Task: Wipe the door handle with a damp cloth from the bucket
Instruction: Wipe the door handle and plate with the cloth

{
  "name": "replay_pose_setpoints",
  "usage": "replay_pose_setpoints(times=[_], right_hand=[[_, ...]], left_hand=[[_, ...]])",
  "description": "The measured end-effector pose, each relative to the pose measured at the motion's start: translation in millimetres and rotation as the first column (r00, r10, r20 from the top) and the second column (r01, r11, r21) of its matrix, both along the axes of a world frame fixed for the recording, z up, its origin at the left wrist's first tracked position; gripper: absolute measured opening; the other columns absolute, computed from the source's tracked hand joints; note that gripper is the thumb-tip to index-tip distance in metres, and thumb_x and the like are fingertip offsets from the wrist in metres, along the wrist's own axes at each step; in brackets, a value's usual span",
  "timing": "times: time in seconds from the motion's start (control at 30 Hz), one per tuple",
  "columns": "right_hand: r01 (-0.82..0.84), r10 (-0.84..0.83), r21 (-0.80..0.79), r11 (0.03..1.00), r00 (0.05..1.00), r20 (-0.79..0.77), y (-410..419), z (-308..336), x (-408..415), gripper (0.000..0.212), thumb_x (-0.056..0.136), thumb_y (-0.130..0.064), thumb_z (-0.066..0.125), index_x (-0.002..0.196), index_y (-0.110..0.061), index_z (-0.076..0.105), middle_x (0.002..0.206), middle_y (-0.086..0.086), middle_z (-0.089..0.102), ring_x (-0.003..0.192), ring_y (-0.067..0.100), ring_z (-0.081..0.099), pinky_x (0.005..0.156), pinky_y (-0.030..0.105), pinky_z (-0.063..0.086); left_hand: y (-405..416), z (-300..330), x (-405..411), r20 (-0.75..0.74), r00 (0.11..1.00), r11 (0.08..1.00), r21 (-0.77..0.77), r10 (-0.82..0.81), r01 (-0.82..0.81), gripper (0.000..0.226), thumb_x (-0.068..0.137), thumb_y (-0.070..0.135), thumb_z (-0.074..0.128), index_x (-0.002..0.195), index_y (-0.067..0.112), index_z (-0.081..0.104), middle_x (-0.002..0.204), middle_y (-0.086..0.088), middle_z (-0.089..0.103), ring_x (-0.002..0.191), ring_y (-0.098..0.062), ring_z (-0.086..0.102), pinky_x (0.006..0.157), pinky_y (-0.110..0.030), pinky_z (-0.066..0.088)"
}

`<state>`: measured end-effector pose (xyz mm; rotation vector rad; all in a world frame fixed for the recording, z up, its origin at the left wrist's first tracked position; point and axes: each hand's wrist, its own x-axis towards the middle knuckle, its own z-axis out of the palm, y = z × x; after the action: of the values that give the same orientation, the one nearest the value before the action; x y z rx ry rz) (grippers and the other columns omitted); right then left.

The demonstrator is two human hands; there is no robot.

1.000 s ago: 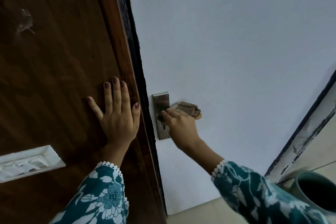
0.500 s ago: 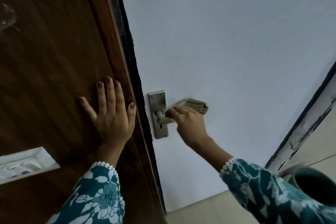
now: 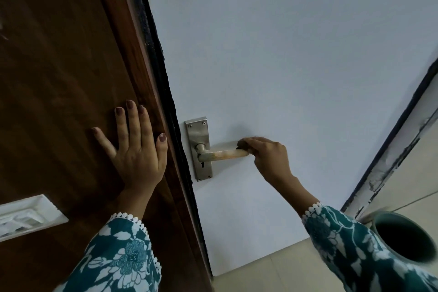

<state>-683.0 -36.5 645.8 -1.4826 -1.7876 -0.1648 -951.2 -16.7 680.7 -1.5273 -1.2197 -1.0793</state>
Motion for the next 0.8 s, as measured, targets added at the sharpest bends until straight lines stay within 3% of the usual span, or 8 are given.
replay_pose_setpoints(times=[0.13,0.23,0.33,0.43,0.5,0.67,0.73,0.8], right_hand=[[-0.058,0.055,0.083,0.995,0.998,0.042,-3.6,2.7,-26.7,0.037,0.072,0.007,0.064,0.092,-0.022,0.074,0.092,-0.008,0.074,0.084,0.013,0.066,0.058,0.025,0.052],[0.015,-0.001,0.063,0.998,0.976,-0.216,-12.6,-3.9,-21.3,0.036,0.078,0.006,0.061,0.096,-0.023,0.074,0.09,-0.011,0.073,0.073,0.009,0.067,0.059,0.026,0.055],[0.022,-0.185,-0.242,0.97,0.711,-0.678,-21.7,-8.4,-12.7,0.039,0.086,0.0,0.056,0.103,-0.033,0.071,0.074,-0.01,0.07,0.06,0.009,0.066,0.063,0.019,0.053],[-0.053,-0.293,-0.353,0.934,0.451,-0.843,-20.4,-22.7,-15.3,0.029,0.088,-0.007,0.06,0.108,-0.024,0.072,0.092,0.0,0.074,0.093,0.019,0.069,0.088,0.027,0.053],[-0.064,-0.281,-0.32,0.945,0.34,-0.898,-19.9,-17.2,-20.6,0.027,0.087,-0.009,0.062,0.109,-0.021,0.072,0.1,0.003,0.074,0.099,0.019,0.067,0.095,0.034,0.05],[-0.024,-0.187,-0.227,0.974,0.485,-0.854,-17.2,10.2,-18.3,0.032,0.087,-0.005,0.06,0.107,-0.027,0.073,0.073,-0.011,0.07,0.081,0.009,0.067,0.08,0.018,0.05],[-0.022,-0.222,-0.258,0.966,0.439,-0.871,-16.5,1.6,-18.9,0.03,0.087,-0.007,0.061,0.109,-0.024,0.072,0.081,-0.006,0.073,0.089,0.012,0.067,0.086,0.022,0.05],[-0.052,-0.286,-0.314,0.948,0.293,-0.912,-18.4,-12.4,-23.9,0.027,0.087,-0.01,0.062,0.112,-0.019,0.071,0.098,0.001,0.074,0.098,0.016,0.066,0.095,0.032,0.051]], left_hand=[[0.2,-0.3,-0.8,-0.005,1.0,1.0,0.007,-0.004,0.004,0.057,0.101,0.033,0.029,0.151,0.006,0.018,0.155,-0.01,0.019,0.149,-0.021,0.003,0.114,-0.053,-0.009],[1.4,-1.3,-1.2,-0.009,1.0,1.0,0.012,-0.013,0.013,0.058,0.101,0.033,0.029,0.151,0.006,0.017,0.155,-0.011,0.02,0.149,-0.021,0.004,0.114,-0.053,-0.01],[1.5,-1.0,-1.3,-0.014,1.0,1.0,0.024,-0.001,0.001,0.058,0.101,0.033,0.029,0.151,0.006,0.017,0.155,-0.01,0.02,0.149,-0.021,0.003,0.114,-0.052,-0.01],[1.3,-0.5,-1.3,-0.013,1.0,1.0,0.027,-0.008,0.009,0.059,0.1,0.033,0.029,0.151,0.006,0.017,0.156,-0.01,0.018,0.149,-0.021,0.002,0.114,-0.052,-0.01],[1.2,-0.9,-1.0,-0.018,1.0,0.999,0.032,-0.005,0.005,0.059,0.1,0.033,0.029,0.151,0.005,0.017,0.156,-0.009,0.018,0.149,-0.021,0.003,0.114,-0.053,-0.01],[1.5,-1.6,-1.4,-0.012,1.0,1.0,0.023,-0.013,0.013,0.06,0.1,0.032,0.03,0.151,0.006,0.015,0.156,-0.012,0.018,0.149,-0.022,0.003,0.114,-0.052,-0.011],[2.5,-1.5,-0.8,-0.014,1.0,1.0,0.031,-0.001,0.002,0.059,0.1,0.032,0.03,0.151,0.005,0.017,0.155,-0.012,0.019,0.149,-0.022,0.004,0.114,-0.052,-0.01],[2.8,-1.8,-0.7,-0.012,1.0,0.999,0.033,-0.001,0.002,0.059,0.1,0.033,0.029,0.151,0.005,0.018,0.155,-0.012,0.019,0.149,-0.022,0.005,0.114,-0.052,-0.01]])
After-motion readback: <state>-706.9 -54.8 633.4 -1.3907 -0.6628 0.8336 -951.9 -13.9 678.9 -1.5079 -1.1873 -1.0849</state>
